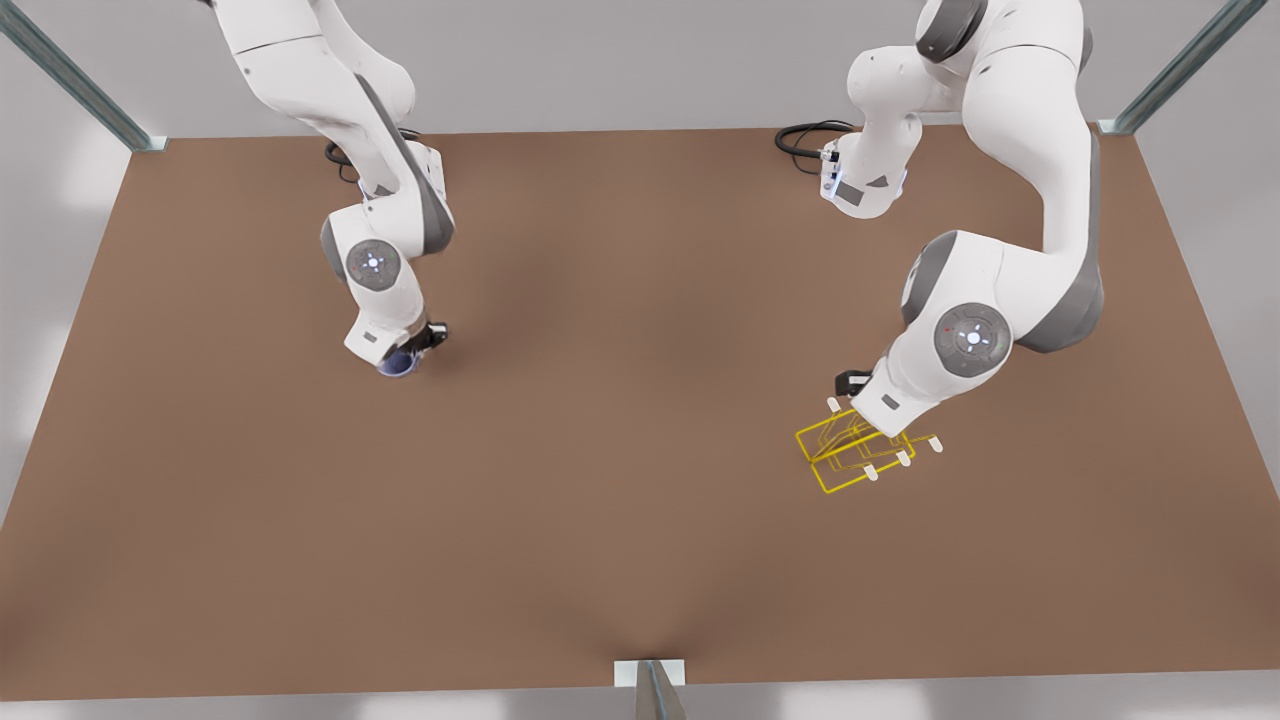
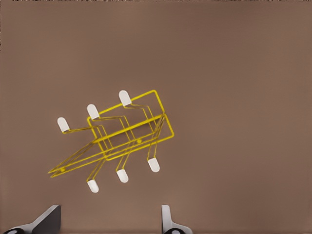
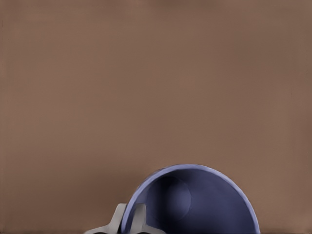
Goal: Place the cup on the cup holder
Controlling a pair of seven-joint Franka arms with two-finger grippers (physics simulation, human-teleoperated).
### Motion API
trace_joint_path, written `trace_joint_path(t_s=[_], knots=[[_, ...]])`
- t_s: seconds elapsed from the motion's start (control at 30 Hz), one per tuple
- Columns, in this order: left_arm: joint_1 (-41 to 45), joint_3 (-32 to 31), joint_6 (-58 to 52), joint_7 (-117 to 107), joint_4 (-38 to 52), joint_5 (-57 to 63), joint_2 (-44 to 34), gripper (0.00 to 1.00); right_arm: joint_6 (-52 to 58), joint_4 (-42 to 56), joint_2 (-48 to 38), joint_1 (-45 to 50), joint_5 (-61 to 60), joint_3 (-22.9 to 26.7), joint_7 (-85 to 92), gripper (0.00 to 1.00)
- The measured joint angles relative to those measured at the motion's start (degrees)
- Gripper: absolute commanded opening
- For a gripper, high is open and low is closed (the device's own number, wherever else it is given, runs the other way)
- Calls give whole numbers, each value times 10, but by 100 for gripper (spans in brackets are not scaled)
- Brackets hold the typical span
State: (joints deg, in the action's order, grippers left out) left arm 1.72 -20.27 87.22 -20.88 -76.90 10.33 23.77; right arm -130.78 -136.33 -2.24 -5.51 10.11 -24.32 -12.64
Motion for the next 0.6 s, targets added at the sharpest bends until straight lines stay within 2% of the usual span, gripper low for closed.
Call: trace_joint_path(t_s=[0.1,0.17,0.23,0.33,0.47,0.53,0.6], knots=[[-4,1,5,-2,8,1,-2,100,81,167,46,10,-2,1,-3,21],[-3,0,7,-3,17,1,-4,100,148,326,131,14,-2,3,-4,21],[-1,-3,5,-3,18,1,-10,100,200,442,206,-2,-3,2,-6,21],[-5,-2,-6,-3,17,1,-21,100,208,491,266,26,-63,5,-20,21],[-15,1,-15,-3,20,1,-20,100,141,503,317,96,-216,6,-53,21],[-14,0,-18,-3,20,1,-21,100,87,533,365,162,-296,12,-68,21],[-17,0,-20,-3,20,1,-23,100,42,609,434,242,-375,44,-88,21]])
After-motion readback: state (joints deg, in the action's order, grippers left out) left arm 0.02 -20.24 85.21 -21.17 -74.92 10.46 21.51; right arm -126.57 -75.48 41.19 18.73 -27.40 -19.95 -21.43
